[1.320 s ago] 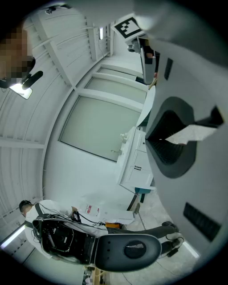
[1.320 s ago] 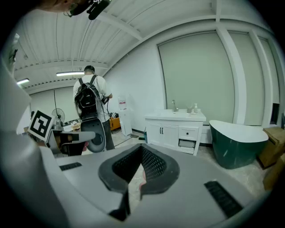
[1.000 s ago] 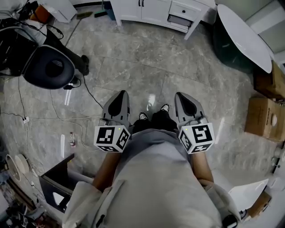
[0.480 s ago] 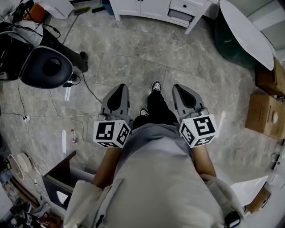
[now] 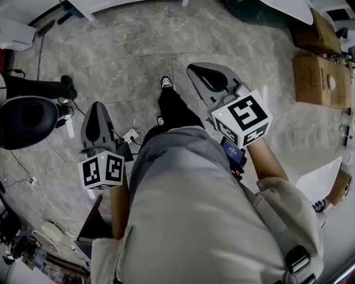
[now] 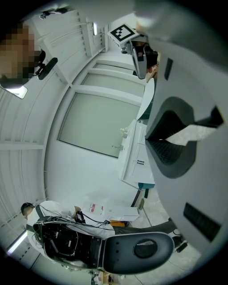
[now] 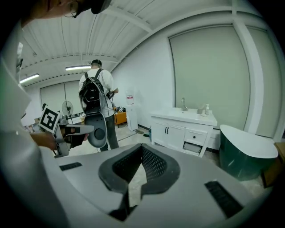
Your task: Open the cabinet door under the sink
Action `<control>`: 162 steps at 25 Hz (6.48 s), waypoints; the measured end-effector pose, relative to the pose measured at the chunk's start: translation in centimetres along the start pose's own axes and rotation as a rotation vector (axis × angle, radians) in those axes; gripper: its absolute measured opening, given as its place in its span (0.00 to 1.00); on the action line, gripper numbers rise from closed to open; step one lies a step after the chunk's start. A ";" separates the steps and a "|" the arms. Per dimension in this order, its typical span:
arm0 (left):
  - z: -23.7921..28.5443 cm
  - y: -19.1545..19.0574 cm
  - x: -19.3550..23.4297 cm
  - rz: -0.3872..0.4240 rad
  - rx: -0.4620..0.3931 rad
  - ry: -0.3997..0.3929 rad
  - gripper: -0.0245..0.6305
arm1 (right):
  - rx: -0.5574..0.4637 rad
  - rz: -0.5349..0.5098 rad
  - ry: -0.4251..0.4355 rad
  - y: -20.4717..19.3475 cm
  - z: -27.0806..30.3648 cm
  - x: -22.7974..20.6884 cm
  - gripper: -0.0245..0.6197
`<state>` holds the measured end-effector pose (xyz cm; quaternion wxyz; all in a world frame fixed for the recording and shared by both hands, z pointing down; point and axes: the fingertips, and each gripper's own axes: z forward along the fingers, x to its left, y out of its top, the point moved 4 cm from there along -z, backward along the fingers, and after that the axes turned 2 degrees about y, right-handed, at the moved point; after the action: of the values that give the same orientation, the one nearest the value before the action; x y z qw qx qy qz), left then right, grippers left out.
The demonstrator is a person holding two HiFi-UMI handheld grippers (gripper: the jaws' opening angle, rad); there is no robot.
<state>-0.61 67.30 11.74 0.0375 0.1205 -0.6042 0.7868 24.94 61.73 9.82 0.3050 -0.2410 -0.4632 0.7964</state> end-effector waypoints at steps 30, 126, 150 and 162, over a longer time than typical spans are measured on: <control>22.8 6.8 3.8 -0.021 -0.009 0.053 0.04 | -0.018 0.073 0.062 9.7 18.0 -14.0 0.05; 69.5 7.4 27.1 -0.012 0.254 -0.170 0.04 | 0.030 0.183 -0.115 14.7 78.2 -36.5 0.05; 69.5 -0.4 31.5 -0.038 0.340 -0.106 0.04 | 0.094 0.194 -0.163 6.4 89.5 -41.7 0.05; 70.6 -1.3 31.1 -0.055 0.354 -0.117 0.04 | 0.132 0.260 -0.188 4.3 93.9 -43.4 0.06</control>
<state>-20.28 -2.84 37.25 0.0019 0.1872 -0.4539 0.8712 -8.49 -26.13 53.09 0.1700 -0.2025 -0.4014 0.8769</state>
